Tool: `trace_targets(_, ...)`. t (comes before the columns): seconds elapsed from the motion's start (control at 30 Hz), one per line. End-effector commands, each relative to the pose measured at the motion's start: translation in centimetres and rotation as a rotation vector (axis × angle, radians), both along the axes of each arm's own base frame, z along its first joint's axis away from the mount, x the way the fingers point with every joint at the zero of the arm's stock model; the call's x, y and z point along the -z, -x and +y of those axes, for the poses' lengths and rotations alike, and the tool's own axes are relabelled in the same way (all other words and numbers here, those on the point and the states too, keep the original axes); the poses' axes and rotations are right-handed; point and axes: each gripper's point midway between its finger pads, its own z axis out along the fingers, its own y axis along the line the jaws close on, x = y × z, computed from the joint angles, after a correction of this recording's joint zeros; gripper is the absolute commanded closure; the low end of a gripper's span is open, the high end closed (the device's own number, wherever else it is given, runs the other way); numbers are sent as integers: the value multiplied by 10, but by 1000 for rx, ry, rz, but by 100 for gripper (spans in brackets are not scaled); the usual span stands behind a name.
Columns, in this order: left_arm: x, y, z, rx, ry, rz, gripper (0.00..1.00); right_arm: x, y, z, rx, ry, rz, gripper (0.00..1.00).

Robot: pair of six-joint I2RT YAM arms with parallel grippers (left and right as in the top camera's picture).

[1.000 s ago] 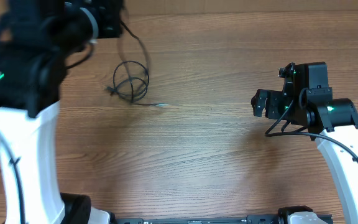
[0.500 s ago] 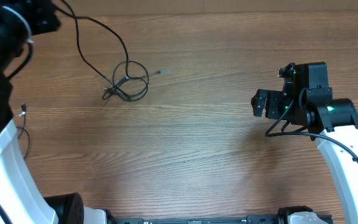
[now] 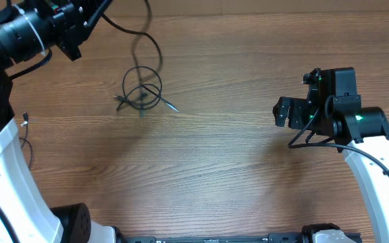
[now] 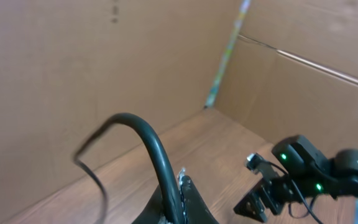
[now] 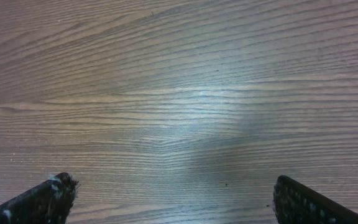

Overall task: Untangle cables
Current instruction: 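Grasp a cable strand with the left gripper and lift it up-left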

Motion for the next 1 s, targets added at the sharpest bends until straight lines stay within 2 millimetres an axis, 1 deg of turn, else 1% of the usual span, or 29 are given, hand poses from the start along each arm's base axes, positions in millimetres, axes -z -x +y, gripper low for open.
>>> trace_targets(0.0,7,-5,-8,106,-30,-54,96,1,-1,-1,7,0,2,0)
trace_targets(0.2,31,-38,-3,88,-9,40,96,1,-1,-1,7,0,2,0)
trace_targets(0.23,35,-45,1,59,-13,55,96,1,-1,-1,7,0,3,0)
trace_targets(0.3,48,-64,16,-63,-56,91,96,1,-1,-1,7,0,4,0)
trace_targets(0.4,83,-99,62,-379,-187,180,96,1,-1,-1,7,0,4,0)
trace_targets(0.43,97,-109,81,-502,-231,229,96,1,-1,-1,7,0,4,0)
trace_targets(0.47,112,-117,101,-621,-258,286,96,1,-1,-1,7,0,4,0)
trace_targets(0.53,137,-124,132,-815,-257,408,96,1,-1,-1,7,0,5,0)
trace_targets(0.6,160,-126,150,-932,-255,510,96,1,0,-1,7,1,8,0)
trace_targets(0.67,182,-126,165,-1018,-290,586,96,2,2,-1,7,2,16,0)
trace_targets(0.73,200,-117,189,-1182,-319,666,96,3,3,-2,7,3,21,0)
trace_targets(0.77,207,-108,202,-1284,-331,704,96,3,3,-2,7,3,23,0)
trace_targets(0.8,211,-98,215,-1384,-347,733,96,3,4,-2,7,3,23,0)
trace_targets(0.87,213,-77,236,-1551,-371,762,96,3,3,-2,7,3,23,0)
trace_targets(0.97,208,-53,255,-1697,-398,766,96,3,3,-2,7,2,21,0)
